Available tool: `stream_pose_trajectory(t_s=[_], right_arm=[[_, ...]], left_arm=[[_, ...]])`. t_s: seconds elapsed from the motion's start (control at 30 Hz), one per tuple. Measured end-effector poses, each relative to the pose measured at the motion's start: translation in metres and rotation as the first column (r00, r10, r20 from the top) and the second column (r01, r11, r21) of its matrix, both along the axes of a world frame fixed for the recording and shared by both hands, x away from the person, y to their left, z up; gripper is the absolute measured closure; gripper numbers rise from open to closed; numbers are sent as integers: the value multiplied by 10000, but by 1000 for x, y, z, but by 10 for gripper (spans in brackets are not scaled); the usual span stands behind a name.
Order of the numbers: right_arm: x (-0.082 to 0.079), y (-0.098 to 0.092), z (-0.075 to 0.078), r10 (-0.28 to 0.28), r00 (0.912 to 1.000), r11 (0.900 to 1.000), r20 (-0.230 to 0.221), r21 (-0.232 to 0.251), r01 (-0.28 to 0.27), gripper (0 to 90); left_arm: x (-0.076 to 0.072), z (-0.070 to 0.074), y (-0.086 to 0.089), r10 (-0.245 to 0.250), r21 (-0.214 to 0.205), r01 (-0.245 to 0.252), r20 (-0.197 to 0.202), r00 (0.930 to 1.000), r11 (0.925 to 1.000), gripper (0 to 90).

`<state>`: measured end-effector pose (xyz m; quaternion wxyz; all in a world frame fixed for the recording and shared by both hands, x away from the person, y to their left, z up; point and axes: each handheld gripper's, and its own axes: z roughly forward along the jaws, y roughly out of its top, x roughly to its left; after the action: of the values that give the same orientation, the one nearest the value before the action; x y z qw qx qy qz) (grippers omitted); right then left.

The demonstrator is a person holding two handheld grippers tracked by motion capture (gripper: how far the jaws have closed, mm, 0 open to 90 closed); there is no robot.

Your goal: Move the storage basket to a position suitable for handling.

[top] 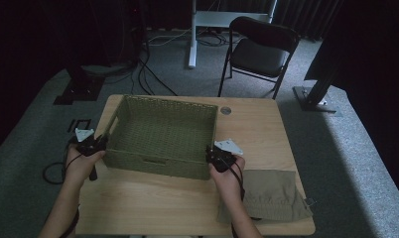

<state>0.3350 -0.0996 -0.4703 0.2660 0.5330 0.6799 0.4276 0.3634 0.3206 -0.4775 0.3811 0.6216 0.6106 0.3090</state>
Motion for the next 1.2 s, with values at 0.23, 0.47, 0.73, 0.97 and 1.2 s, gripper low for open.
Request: stream_pose_trajectory(t_s=[0.23,0.47,0.73,0.97,1.2], right_arm=[[5,-1,1,69,10000,9998,43,-201,-68,733],[8,-1,2,60,9999,9996,-134,-261,-63,752],[3,2,3,-108,9998,9996,-166,-266,103,765],[-7,3,2,-15,9998,10000,-175,4,15,764],[-15,6,1,24,9999,10000,-148,-20,-25,766]], left_arm=[[-13,0,0,15,-136,-15,-47,10000,9999,840],[-25,1,-2,74,46,-74,-136,9999,10000,841],[-35,1,0,109,-121,-111,-140,9998,9999,841],[-47,1,3,107,-36,-107,-148,9998,9999,840],[-59,1,6,117,1,-117,-136,9998,9999,839]])
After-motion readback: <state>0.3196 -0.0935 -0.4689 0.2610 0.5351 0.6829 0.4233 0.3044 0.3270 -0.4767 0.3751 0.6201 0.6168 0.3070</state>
